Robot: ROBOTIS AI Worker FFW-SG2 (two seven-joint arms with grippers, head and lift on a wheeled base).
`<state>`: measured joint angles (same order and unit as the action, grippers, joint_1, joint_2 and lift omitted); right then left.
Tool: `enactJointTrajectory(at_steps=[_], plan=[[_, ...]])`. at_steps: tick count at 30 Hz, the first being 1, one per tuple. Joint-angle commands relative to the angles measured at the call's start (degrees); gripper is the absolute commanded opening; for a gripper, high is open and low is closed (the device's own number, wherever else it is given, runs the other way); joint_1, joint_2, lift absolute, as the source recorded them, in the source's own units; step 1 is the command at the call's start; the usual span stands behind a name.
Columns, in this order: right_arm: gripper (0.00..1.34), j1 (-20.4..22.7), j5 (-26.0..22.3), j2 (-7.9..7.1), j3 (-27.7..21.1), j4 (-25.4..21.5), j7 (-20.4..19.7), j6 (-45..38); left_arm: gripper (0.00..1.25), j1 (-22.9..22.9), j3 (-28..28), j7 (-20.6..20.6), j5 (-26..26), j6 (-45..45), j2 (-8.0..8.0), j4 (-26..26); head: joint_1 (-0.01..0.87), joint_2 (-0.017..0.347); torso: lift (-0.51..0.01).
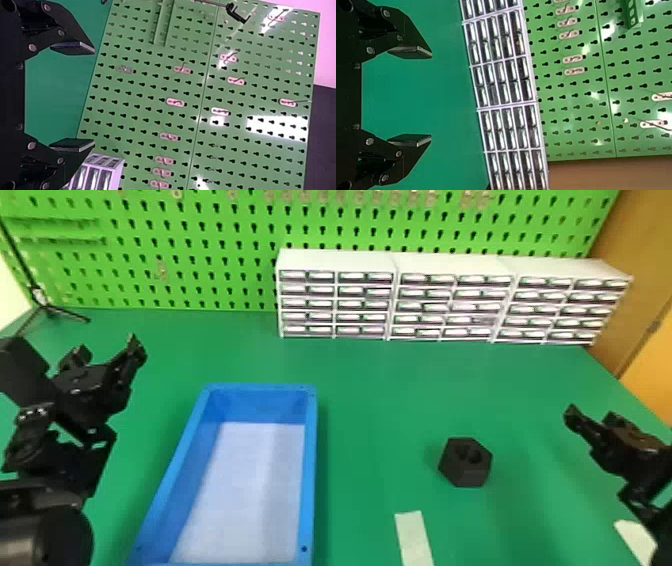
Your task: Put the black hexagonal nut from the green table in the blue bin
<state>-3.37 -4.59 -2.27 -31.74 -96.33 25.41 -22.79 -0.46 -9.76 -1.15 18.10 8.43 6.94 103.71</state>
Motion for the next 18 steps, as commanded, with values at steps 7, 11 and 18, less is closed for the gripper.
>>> enactJointTrajectory(at_steps=[7, 11, 18], plan=[[0.82, 0.0, 0.0, 0.07, -0.3, 0.0, -0.3, -0.1, 0.82, 0.0, 0.0, 0.0, 0.1, 0.0, 0.00, 0.0, 0.692, 0.008, -0.097], [0.82, -0.1, 0.0, 0.07, -0.5, 0.0, -0.3, -0.1, 0.82, -0.1, -0.2, 0.0, 0.1, 0.0, 0.00, 0.0, 0.692, 0.008, -0.097], [0.82, -0.1, 0.0, 0.16, -0.5, 0.0, -0.4, -0.1, 0.82, -0.1, 0.0, 0.0, 0.1, 0.0, 0.00, 0.0, 0.692, 0.008, -0.097]])
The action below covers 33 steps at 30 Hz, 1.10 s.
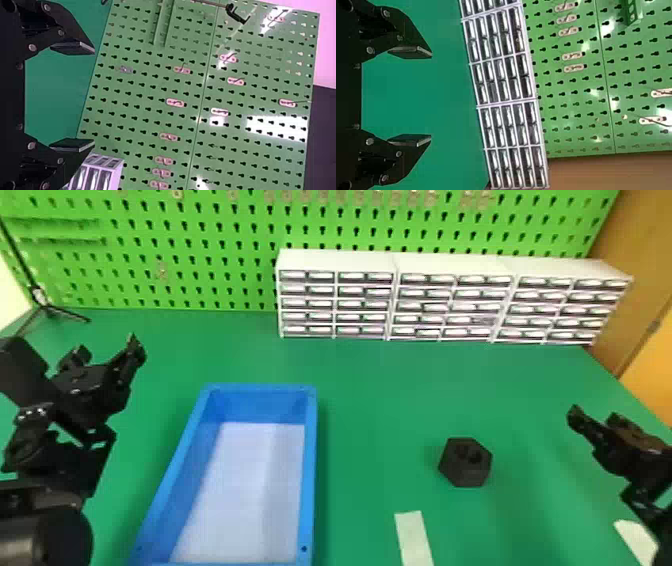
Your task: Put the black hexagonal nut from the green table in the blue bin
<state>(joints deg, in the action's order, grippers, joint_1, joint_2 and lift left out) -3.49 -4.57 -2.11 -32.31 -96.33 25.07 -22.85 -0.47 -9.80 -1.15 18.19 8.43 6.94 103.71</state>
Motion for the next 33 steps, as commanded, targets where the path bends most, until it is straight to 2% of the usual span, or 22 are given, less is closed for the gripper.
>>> enactJointTrajectory(at_steps=[1, 11, 20, 28, 33], plan=[[0.82, 0.0, 0.0, 0.01, 0.1, 0.0, 0.1, 0.0, 0.82, 0.0, 0.0, 0.0, 0.0, 0.0, 0.00, 0.0, 0.692, 0.008, -0.097], [0.82, 0.0, 0.0, -0.08, 0.1, 0.0, 0.0, -0.9, 0.82, -0.1, 0.1, 0.0, 0.0, 0.0, 0.00, 0.0, 0.692, 0.008, -0.097], [0.82, -0.7, -1.4, 0.01, -1.4, -0.2, 0.1, -5.8, 0.82, -0.3, -0.1, -0.1, 0.0, 0.0, 0.00, 0.0, 0.692, 0.008, -0.097], [0.82, -1.0, -1.0, -1.31, 0.4, -4.7, 0.0, -17.1, 0.82, -0.3, -0.2, 0.0, 0.2, 0.0, 0.00, 0.1, 0.692, 0.008, -0.097], [0.82, -0.9, 0.1, -1.40, 2.1, -8.2, -0.6, -22.1, 0.82, -0.3, -0.2, 0.0, 0.2, 0.0, 0.00, 0.1, 0.692, 0.008, -0.097]])
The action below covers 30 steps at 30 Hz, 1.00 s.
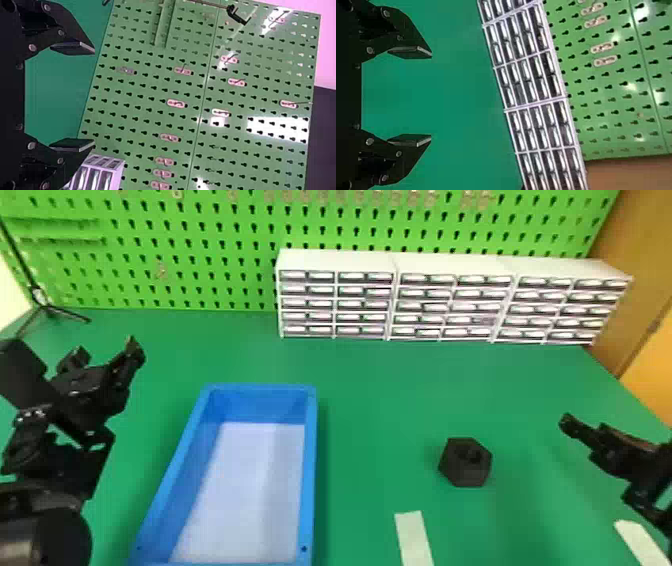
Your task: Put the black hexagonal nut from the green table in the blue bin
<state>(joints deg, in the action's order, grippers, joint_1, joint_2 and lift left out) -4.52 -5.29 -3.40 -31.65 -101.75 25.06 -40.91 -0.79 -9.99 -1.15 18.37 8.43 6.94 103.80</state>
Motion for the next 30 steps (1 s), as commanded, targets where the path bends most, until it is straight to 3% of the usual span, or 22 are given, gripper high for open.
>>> enactJointTrajectory(at_steps=[1, 6, 21, 30], plan=[[0.82, 0.3, 1.0, -0.21, 2.1, -4.2, -1.9, -6.3, 0.82, 0.0, 0.0, 0.0, 0.1, 0.0, 0.00, 0.0, 0.692, 0.008, -0.097], [0.82, 0.9, 1.9, -0.56, 4.9, -10.1, -6.3, -14.0, 0.82, 0.0, 0.0, 0.0, 0.1, 0.0, 0.00, 0.0, 0.692, 0.008, -0.097], [0.82, 1.4, 2.7, -3.72, 10.5, -20.0, -11.1, -29.9, 0.82, -0.2, -0.2, 0.0, 0.1, 0.0, 0.00, 0.2, 0.692, 0.008, -0.097], [0.82, 2.0, -1.2, -5.83, 14.0, -23.7, -13.0, -37.1, 0.82, -0.5, -0.5, 0.0, 0.1, 0.0, 0.00, 0.4, 0.692, 0.008, -0.097]])
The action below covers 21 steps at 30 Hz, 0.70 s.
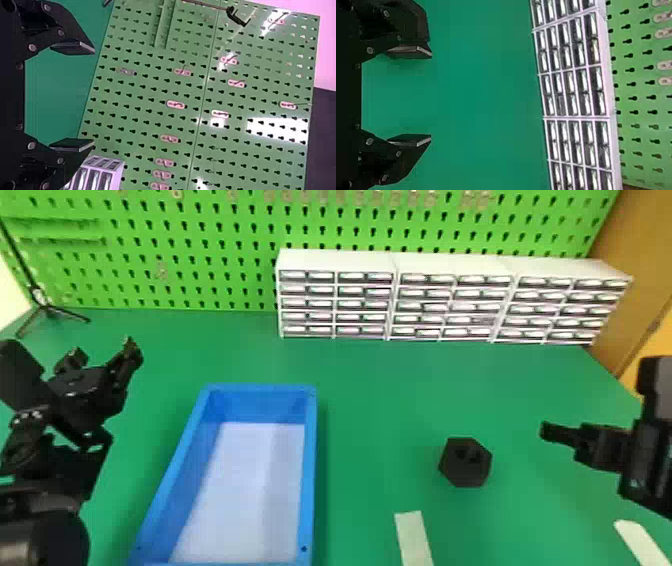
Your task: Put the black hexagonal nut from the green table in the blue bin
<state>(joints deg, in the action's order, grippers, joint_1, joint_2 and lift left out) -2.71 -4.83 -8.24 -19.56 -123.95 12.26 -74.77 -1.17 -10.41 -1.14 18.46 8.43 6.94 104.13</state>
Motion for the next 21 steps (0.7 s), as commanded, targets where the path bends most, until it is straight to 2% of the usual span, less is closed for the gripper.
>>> enactJointTrajectory(at_steps=[1, 9, 21], plan=[[0.82, 0.2, -2.0, -1.25, 2.3, -1.7, -0.3, -4.0, 0.82, -0.1, -0.1, 0.0, 0.0, 0.0, 0.00, 0.1, 0.692, 0.008, -0.097], [0.81, 1.0, -3.3, -1.95, 4.7, -4.4, -0.3, -8.9, 0.82, -0.6, -0.4, 0.0, -0.4, 0.0, 0.00, 0.5, 0.692, 0.008, -0.097], [0.81, 2.8, -4.2, -1.25, 5.8, -5.8, -0.3, -11.6, 0.82, -1.2, -1.0, 0.1, -0.3, 0.0, 0.00, 0.9, 0.692, 0.008, -0.097]])
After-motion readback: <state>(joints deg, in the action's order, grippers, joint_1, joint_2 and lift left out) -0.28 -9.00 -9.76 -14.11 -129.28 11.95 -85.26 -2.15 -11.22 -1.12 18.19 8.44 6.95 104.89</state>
